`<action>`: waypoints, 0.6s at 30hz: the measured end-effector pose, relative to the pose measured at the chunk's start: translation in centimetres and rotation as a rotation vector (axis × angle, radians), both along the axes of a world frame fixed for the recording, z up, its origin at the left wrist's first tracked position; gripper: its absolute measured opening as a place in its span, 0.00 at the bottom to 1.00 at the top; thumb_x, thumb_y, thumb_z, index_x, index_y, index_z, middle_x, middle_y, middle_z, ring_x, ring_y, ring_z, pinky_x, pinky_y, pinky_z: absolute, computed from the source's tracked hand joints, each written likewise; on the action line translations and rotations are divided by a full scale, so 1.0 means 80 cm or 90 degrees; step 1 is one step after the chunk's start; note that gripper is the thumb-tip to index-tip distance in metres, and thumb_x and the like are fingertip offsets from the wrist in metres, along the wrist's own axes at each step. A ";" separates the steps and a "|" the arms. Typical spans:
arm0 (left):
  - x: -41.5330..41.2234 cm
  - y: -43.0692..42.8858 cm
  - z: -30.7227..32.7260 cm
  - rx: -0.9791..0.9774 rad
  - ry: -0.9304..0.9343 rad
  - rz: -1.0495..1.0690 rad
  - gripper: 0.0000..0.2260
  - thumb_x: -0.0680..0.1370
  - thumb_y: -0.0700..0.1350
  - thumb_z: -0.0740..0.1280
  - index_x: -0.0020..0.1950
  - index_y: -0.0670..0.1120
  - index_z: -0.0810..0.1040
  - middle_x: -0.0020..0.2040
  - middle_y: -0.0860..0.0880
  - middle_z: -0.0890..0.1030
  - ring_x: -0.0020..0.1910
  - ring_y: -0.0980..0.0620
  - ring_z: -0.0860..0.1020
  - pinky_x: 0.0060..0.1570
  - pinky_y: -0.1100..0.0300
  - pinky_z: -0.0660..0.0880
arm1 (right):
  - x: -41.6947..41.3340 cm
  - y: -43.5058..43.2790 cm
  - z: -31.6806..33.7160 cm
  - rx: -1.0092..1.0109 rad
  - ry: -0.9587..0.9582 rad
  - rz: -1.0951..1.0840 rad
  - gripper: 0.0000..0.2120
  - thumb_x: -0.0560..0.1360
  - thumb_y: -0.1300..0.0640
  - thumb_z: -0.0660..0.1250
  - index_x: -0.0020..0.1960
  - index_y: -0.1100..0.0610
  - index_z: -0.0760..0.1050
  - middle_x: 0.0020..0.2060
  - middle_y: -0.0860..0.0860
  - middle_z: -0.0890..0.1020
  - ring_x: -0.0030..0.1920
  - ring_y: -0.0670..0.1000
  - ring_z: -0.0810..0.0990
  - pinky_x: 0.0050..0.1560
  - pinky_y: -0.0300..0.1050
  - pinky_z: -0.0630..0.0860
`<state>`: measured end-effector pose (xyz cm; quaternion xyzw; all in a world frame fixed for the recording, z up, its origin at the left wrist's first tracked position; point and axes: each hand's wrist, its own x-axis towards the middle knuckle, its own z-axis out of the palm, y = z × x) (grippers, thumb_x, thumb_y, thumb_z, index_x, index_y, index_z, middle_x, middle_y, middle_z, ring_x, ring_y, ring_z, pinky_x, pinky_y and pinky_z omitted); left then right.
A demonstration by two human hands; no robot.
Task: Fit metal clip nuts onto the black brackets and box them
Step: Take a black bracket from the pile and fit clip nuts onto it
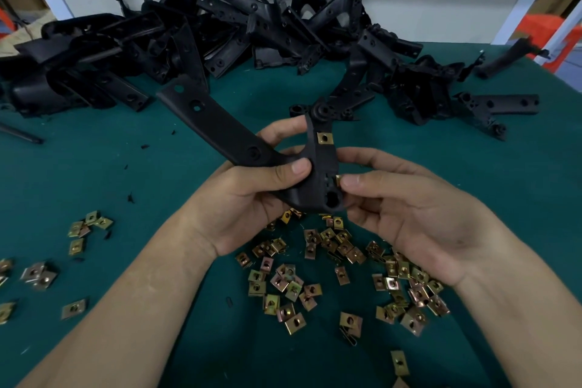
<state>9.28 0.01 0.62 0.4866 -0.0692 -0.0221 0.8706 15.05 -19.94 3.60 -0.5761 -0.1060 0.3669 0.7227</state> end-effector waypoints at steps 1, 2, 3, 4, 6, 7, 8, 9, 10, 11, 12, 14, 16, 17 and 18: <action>0.000 0.001 0.000 0.000 -0.001 0.000 0.18 0.73 0.37 0.70 0.61 0.51 0.82 0.54 0.41 0.85 0.52 0.43 0.85 0.51 0.52 0.81 | 0.000 0.000 -0.001 -0.001 0.000 0.002 0.24 0.64 0.60 0.77 0.60 0.55 0.82 0.49 0.57 0.86 0.42 0.49 0.83 0.39 0.37 0.79; 0.000 0.002 0.000 0.003 -0.003 0.000 0.18 0.73 0.37 0.69 0.61 0.51 0.81 0.54 0.41 0.85 0.52 0.42 0.85 0.52 0.51 0.81 | 0.001 0.001 -0.002 -0.003 -0.001 0.004 0.24 0.65 0.59 0.76 0.61 0.55 0.82 0.48 0.57 0.86 0.42 0.49 0.83 0.39 0.37 0.79; 0.000 0.002 -0.001 0.011 -0.007 0.001 0.18 0.73 0.37 0.69 0.61 0.51 0.81 0.55 0.40 0.85 0.52 0.42 0.85 0.52 0.50 0.81 | 0.001 0.001 -0.002 -0.006 -0.006 0.006 0.23 0.65 0.59 0.76 0.60 0.55 0.82 0.48 0.56 0.86 0.42 0.48 0.83 0.38 0.37 0.79; 0.000 0.003 -0.002 0.025 -0.009 0.003 0.17 0.73 0.38 0.70 0.60 0.51 0.81 0.55 0.40 0.85 0.52 0.42 0.85 0.53 0.48 0.81 | 0.001 0.000 -0.003 -0.009 -0.014 0.011 0.23 0.65 0.59 0.76 0.59 0.55 0.83 0.48 0.56 0.86 0.42 0.48 0.83 0.38 0.37 0.78; 0.000 0.002 -0.003 0.059 -0.007 0.006 0.17 0.72 0.39 0.71 0.59 0.52 0.82 0.60 0.36 0.82 0.54 0.40 0.83 0.57 0.44 0.80 | 0.000 0.000 -0.005 -0.017 -0.032 0.022 0.20 0.65 0.59 0.76 0.56 0.53 0.84 0.47 0.55 0.86 0.43 0.48 0.82 0.41 0.38 0.77; 0.000 0.001 -0.004 0.082 -0.006 0.010 0.17 0.71 0.40 0.72 0.58 0.53 0.82 0.60 0.37 0.82 0.54 0.40 0.83 0.57 0.44 0.78 | -0.001 0.001 -0.006 -0.021 -0.038 0.027 0.19 0.65 0.60 0.76 0.55 0.53 0.84 0.46 0.55 0.86 0.43 0.49 0.82 0.43 0.41 0.76; 0.001 0.000 -0.004 0.102 -0.005 0.018 0.17 0.70 0.41 0.73 0.57 0.53 0.82 0.59 0.39 0.82 0.54 0.41 0.82 0.56 0.45 0.78 | -0.003 0.003 -0.008 -0.024 -0.039 0.028 0.18 0.64 0.60 0.76 0.54 0.53 0.85 0.45 0.54 0.86 0.42 0.48 0.81 0.44 0.42 0.74; 0.001 -0.001 -0.004 0.112 -0.007 0.029 0.17 0.69 0.41 0.74 0.56 0.53 0.82 0.56 0.42 0.82 0.52 0.42 0.82 0.53 0.47 0.79 | -0.004 0.005 -0.010 -0.022 -0.035 0.027 0.17 0.65 0.61 0.76 0.53 0.54 0.85 0.43 0.52 0.85 0.40 0.47 0.81 0.41 0.40 0.73; 0.001 -0.002 -0.004 0.113 -0.012 0.041 0.16 0.69 0.41 0.74 0.55 0.53 0.82 0.53 0.44 0.82 0.51 0.44 0.81 0.51 0.49 0.79 | -0.006 0.008 -0.012 -0.017 -0.029 0.025 0.17 0.65 0.61 0.76 0.54 0.54 0.85 0.40 0.50 0.84 0.36 0.45 0.79 0.36 0.37 0.72; 0.001 -0.002 -0.003 0.108 -0.018 0.054 0.16 0.69 0.41 0.74 0.54 0.53 0.82 0.51 0.45 0.81 0.51 0.45 0.81 0.50 0.51 0.79 | -0.007 0.010 -0.013 -0.012 -0.025 0.022 0.18 0.65 0.61 0.76 0.54 0.55 0.85 0.39 0.49 0.82 0.34 0.44 0.77 0.33 0.35 0.71; 0.000 -0.002 -0.002 0.102 -0.024 0.064 0.15 0.69 0.40 0.74 0.54 0.53 0.82 0.50 0.47 0.80 0.50 0.46 0.81 0.49 0.53 0.79 | -0.008 0.011 -0.014 -0.007 -0.024 0.017 0.19 0.64 0.60 0.77 0.55 0.56 0.84 0.38 0.49 0.82 0.33 0.43 0.75 0.31 0.34 0.70; 0.000 -0.002 0.000 0.096 -0.035 0.074 0.14 0.70 0.40 0.74 0.53 0.52 0.82 0.48 0.48 0.80 0.49 0.47 0.81 0.48 0.54 0.80 | -0.008 0.012 -0.013 -0.003 -0.037 0.006 0.22 0.64 0.59 0.80 0.57 0.57 0.83 0.40 0.49 0.83 0.34 0.44 0.75 0.32 0.34 0.70; 0.001 -0.001 0.000 0.093 -0.036 0.084 0.13 0.71 0.39 0.72 0.54 0.51 0.80 0.49 0.46 0.81 0.50 0.44 0.81 0.50 0.50 0.80 | -0.009 0.013 -0.013 0.000 -0.062 -0.009 0.24 0.63 0.57 0.80 0.58 0.57 0.82 0.44 0.52 0.86 0.40 0.47 0.80 0.40 0.37 0.74; 0.001 0.000 -0.001 0.089 -0.033 0.094 0.13 0.72 0.39 0.72 0.55 0.50 0.80 0.50 0.45 0.82 0.52 0.42 0.81 0.53 0.46 0.79 | -0.011 0.014 -0.013 0.007 -0.077 -0.017 0.25 0.63 0.55 0.79 0.59 0.56 0.82 0.47 0.53 0.87 0.45 0.49 0.82 0.45 0.39 0.77; 0.001 0.001 -0.002 0.081 -0.031 0.105 0.13 0.73 0.38 0.71 0.55 0.49 0.79 0.51 0.43 0.83 0.54 0.39 0.81 0.57 0.43 0.78 | -0.013 0.016 -0.013 0.010 -0.102 -0.029 0.25 0.62 0.55 0.79 0.59 0.56 0.81 0.49 0.54 0.87 0.49 0.50 0.84 0.49 0.40 0.80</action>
